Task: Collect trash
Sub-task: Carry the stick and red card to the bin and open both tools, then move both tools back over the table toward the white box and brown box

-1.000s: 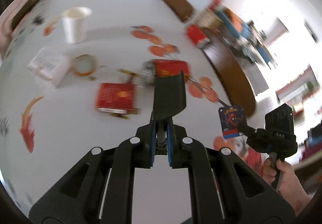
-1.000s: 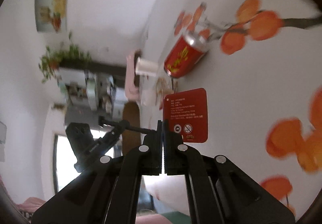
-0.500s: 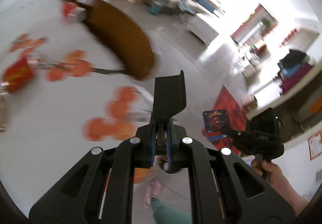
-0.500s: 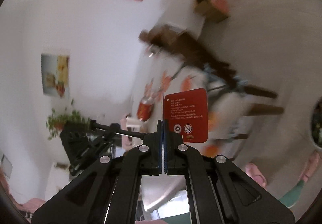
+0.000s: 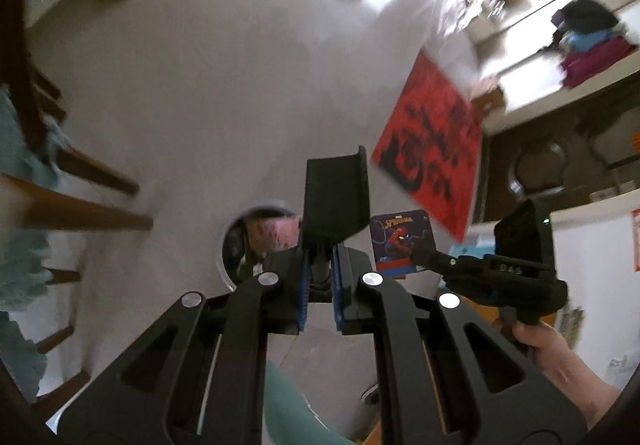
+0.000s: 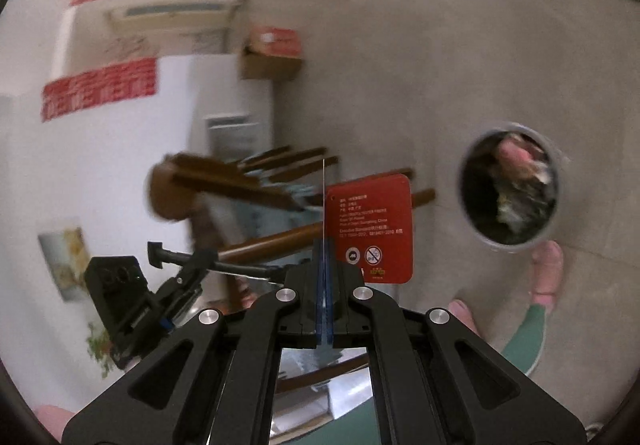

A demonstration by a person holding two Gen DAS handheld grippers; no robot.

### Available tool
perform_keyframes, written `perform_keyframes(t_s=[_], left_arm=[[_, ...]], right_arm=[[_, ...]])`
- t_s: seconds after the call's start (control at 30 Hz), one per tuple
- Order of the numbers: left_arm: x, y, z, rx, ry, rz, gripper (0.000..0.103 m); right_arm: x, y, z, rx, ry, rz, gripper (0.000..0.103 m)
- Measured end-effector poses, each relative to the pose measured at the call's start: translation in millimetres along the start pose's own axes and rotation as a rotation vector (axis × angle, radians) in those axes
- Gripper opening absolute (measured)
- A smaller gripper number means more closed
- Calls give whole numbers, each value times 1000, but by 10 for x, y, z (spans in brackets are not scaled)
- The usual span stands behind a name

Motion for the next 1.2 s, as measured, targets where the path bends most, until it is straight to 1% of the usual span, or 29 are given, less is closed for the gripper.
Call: perform_keyframes(t_s=[0.07, 0.13, 0.17, 0.2, 0.23, 0.27, 0.3, 0.33, 0.37, 0.4, 0.43, 0.5, 0.57, 0.67, 0.73, 0.77, 0.8, 0.83, 0.87, 0.9, 0.93, 0.97, 1.0, 1.03, 1.07, 1.1, 1.13, 1.17, 1.2], left_arm=[[-101, 95, -642, 39, 55, -42, 7], [-208, 190, -1125, 67, 103, -77, 7], [-272, 281, -1436, 86, 131, -88, 7], [-331, 378, -1733, 103, 155, -91, 7], [-387, 472, -2019, 122, 181, -91, 8], [-445, 556, -2210, 153, 195, -92, 17], [-513, 650, -2396, 188, 230, -82, 29], [-621, 753, -2605, 183, 288, -47, 54], [-674, 767, -2697, 187, 309, -34, 66], [-738, 813, -2750, 213, 317, -43, 66], [-787, 841, -2756, 230, 323, -61, 66], [-818, 833, -2701, 238, 324, -63, 66], [-770, 854, -2511, 236, 303, -33, 66], [-682, 772, -2041, 193, 260, 25, 66], [-619, 663, -1661, 161, 226, 46, 66], [-561, 581, -1371, 136, 197, 54, 67], [-522, 492, -1125, 119, 173, 57, 69], [-471, 418, -868, 105, 146, 61, 71], [-414, 338, -513, 83, 102, 67, 72], [-365, 281, -230, 66, 67, 74, 74], [-339, 260, 58, 61, 31, 84, 75], [-275, 236, 440, 57, -24, 107, 76], [-232, 240, 733, 48, -66, 134, 78], [-202, 311, 1131, 52, -125, 176, 80], [-190, 388, 1415, 61, -171, 210, 81], [-191, 490, 1697, 69, -218, 247, 83], [-215, 605, 1976, 86, -266, 286, 85], [-296, 811, 2374, 122, -340, 346, 87], [-351, 946, 2590, 143, -378, 381, 88]], right_arm=[[30, -447, -195, -23, 9, -31, 2], [57, -930, -511, -49, 28, -72, 2], [77, -1218, -706, -65, 39, -93, 2], [76, -1407, -827, -77, 43, -111, 5], [84, -1572, -951, -85, 46, -128, 6], [86, -1760, -1095, -96, 52, -154, 7], [75, -1961, -1218, -108, 68, -189, 21], [54, -2149, -1323, -135, 91, -224, 34], [48, -2285, -1351, -173, 100, -248, 54], [40, -2397, -1346, -195, 90, -283, 56], [45, -2436, -1310, -173, 73, -299, 56], [70, -2417, -1172, -169, 45, -296, 56], [100, -2308, -1013, -146, 30, -273, 56], [145, -1950, -704, -120, 21, -221, 56], [159, -1662, -545, -107, 25, -178, 56], [165, -1484, -480, -99, 33, -151, 56], [177, -1185, -390, -74, 46, -112, 56], [181, -1022, -351, -60, 56, -91, 56], [177, -786, -299, -42, 68, -61, 56], [174, -440, -250, -15, 90, -10, 56], [147, -188, -229, -4, 110, 33, 56], [128, 75, -218, 10, 130, 76, 56], [83, 451, -217, 38, 160, 130, 56], [35, 777, -235, 66, 188, 176, 56], [1, 1014, -255, 85, 207, 210, 56], [-69, 1387, -312, 110, 242, 265, 58], [-126, 1663, -370, 132, 269, 305, 59], [-206, 1936, -434, 157, 301, 344, 63], [-311, 2262, -573, 181, 345, 391, 64]])
Point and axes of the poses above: each gripper's, at about its wrist camera, not at the fingertips, and z roughly against the way its jaws point, y to its left, x to its top, the point moved 5 cm from there along -z, roughly the way its jaws point, and after that the axes turned 4 degrees about z, right-handed, at the moved point
